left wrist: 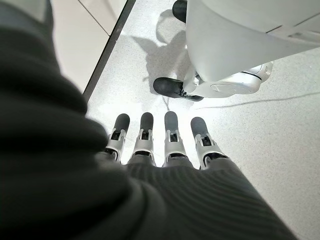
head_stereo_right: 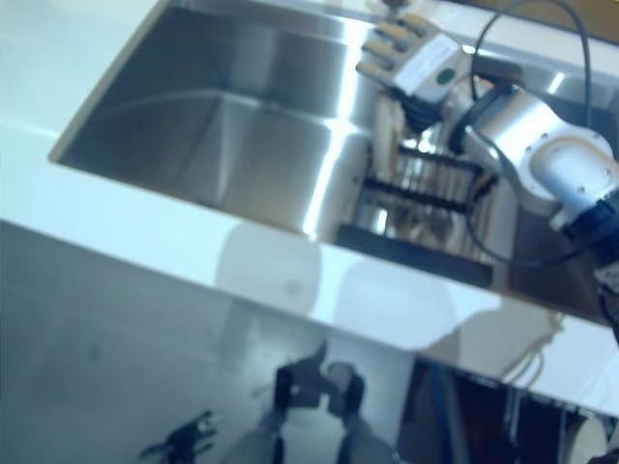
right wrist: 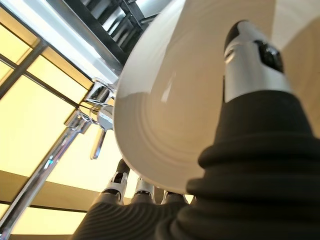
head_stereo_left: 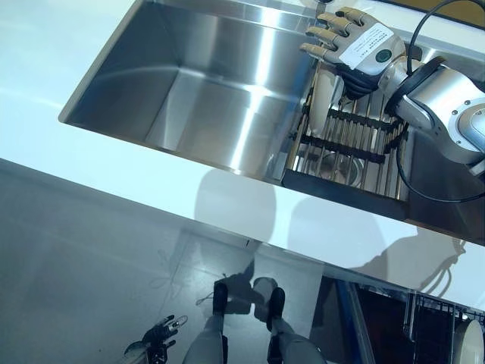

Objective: Take plates into dishwasher

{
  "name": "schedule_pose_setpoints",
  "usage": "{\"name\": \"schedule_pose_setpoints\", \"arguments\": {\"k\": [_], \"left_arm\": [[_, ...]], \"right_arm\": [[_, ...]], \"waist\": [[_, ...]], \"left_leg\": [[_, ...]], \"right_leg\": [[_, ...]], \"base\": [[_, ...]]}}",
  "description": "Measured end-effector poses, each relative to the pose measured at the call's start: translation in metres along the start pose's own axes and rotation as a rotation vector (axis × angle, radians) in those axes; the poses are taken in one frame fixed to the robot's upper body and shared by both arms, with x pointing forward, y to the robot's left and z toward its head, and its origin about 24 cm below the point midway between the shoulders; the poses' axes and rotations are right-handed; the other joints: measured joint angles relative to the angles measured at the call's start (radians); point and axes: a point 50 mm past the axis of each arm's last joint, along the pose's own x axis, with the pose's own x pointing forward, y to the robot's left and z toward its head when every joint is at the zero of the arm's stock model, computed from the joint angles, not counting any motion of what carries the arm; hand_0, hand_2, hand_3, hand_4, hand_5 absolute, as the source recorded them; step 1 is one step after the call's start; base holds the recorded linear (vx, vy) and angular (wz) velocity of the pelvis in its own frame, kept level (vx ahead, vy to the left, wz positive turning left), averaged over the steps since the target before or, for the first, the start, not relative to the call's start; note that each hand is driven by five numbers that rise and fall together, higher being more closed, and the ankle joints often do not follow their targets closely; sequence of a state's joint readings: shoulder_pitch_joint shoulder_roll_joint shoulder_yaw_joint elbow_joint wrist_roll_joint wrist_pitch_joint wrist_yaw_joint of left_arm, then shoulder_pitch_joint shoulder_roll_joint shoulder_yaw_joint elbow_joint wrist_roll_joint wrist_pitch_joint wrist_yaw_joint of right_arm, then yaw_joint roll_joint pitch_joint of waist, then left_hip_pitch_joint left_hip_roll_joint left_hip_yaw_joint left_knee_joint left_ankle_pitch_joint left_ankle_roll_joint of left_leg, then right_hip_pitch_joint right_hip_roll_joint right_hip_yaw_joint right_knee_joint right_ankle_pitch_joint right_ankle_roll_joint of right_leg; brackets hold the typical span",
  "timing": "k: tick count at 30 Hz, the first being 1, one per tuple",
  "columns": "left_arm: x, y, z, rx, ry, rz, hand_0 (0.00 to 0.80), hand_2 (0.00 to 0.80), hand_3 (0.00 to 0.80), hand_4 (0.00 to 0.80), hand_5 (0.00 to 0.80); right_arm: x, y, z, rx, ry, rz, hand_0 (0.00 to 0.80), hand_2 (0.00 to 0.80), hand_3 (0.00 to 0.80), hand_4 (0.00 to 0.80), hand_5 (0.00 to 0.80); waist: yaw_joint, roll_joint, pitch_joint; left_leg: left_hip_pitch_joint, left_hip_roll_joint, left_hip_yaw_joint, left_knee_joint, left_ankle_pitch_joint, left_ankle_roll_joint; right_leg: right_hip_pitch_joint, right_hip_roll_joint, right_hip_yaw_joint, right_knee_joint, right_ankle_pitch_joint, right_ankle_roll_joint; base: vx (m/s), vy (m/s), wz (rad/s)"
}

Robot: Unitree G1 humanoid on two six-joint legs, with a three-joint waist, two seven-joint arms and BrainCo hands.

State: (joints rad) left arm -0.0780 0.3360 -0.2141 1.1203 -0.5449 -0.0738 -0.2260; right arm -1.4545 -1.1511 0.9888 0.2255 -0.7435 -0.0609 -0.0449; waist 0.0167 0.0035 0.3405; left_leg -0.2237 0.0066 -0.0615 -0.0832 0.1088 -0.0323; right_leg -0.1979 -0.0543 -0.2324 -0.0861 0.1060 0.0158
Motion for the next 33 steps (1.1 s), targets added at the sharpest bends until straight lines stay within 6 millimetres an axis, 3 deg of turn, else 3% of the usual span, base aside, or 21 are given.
{"name": "schedule_pose_setpoints", "arguments": {"k": [5, 6, 7, 8, 12, 18, 33], "left_arm": [[0.0, 0.0, 0.0, -0.008, -0.003, 0.001, 0.0, 0.0, 0.0, 0.0, 0.0], [0.0, 0.0, 0.0, -0.018, -0.006, 0.002, 0.0, 0.0, 0.0, 0.0, 0.0], [0.0, 0.0, 0.0, -0.019, -0.008, 0.002, 0.0, 0.0, 0.0, 0.0, 0.0], [0.0, 0.0, 0.001, -0.021, -0.011, 0.001, 0.0, 0.0, 0.0, 0.0, 0.0], [0.0, 0.0, 0.001, -0.024, -0.018, 0.001, 0.0, 0.0, 0.0, 0.0, 0.0], [0.0, 0.0, 0.002, -0.022, -0.025, -0.009, 0.0, 0.0, 0.0, 0.0, 0.0], [-0.002, 0.007, 0.004, -0.012, -0.027, 0.007, 0.0, 0.0, 0.0, 0.0, 0.0]], "right_arm": [[0.001, -0.004, 0.007, -0.026, -0.034, 0.002, 0.0, 0.0, 0.0, 0.0, 0.0], [0.001, -0.005, 0.009, -0.034, -0.042, -0.004, 0.16, 0.16, 0.16, 0.16, 0.16], [0.001, -0.007, 0.011, -0.047, -0.053, -0.005, 0.518, 0.518, 0.518, 0.518, 0.518], [0.001, -0.007, 0.013, -0.06, -0.064, 0.004, 0.8, 0.8, 0.8, 0.8, 0.8], [0.004, -0.01, 0.018, -0.155, -0.099, 0.042, 0.8, 0.8, 0.8, 0.8, 0.8], [0.003, -0.004, 0.009, -0.225, -0.074, 0.106, 0.8, 0.8, 0.8, 0.8, 0.8], [0.001, 0.009, 0.012, -0.268, -0.127, 0.145, 0.8, 0.8, 0.8, 0.8, 0.8]], "waist": [[0.001, 0.0, 0.003], [0.001, 0.0, 0.003], [0.002, 0.0, 0.003], [0.003, 0.0, 0.003], [0.007, -0.001, 0.005], [0.022, -0.01, 0.008], [0.025, -0.048, 0.004]], "left_leg": [[-0.006, 0.0, -0.001, 0.0, 0.001, 0.0], [-0.009, 0.0, -0.001, 0.0, 0.001, 0.0], [-0.013, -0.001, -0.002, 0.001, 0.001, 0.0], [-0.015, -0.001, -0.002, 0.001, 0.001, 0.0], [-0.015, -0.001, -0.002, 0.001, 0.001, 0.0], [-0.013, -0.004, -0.001, 0.005, 0.002, 0.0], [0.037, -0.003, 0.01, 0.002, 0.002, -0.001]], "right_leg": [[-0.006, 0.0, -0.001, 0.0, 0.0, 0.0], [-0.009, 0.0, -0.001, 0.0, 0.0, 0.0], [-0.012, 0.0, -0.001, 0.0, 0.0, 0.0], [-0.014, 0.0, -0.001, 0.0, 0.0, 0.0], [-0.015, 0.0, -0.001, 0.0, 0.0, 0.0], [-0.013, 0.002, 0.001, 0.0, 0.003, -0.002], [0.025, 0.004, 0.019, 0.0, 0.008, -0.003]], "base": [[0.0, 0.0, 0.0], [0.0, 0.0, 0.0], [0.0, 0.0, 0.0], [0.0, 0.0, 0.0], [0.0, 0.0, 0.0], [0.0, -0.001, -0.01], [-0.002, -0.008, -0.02]]}}
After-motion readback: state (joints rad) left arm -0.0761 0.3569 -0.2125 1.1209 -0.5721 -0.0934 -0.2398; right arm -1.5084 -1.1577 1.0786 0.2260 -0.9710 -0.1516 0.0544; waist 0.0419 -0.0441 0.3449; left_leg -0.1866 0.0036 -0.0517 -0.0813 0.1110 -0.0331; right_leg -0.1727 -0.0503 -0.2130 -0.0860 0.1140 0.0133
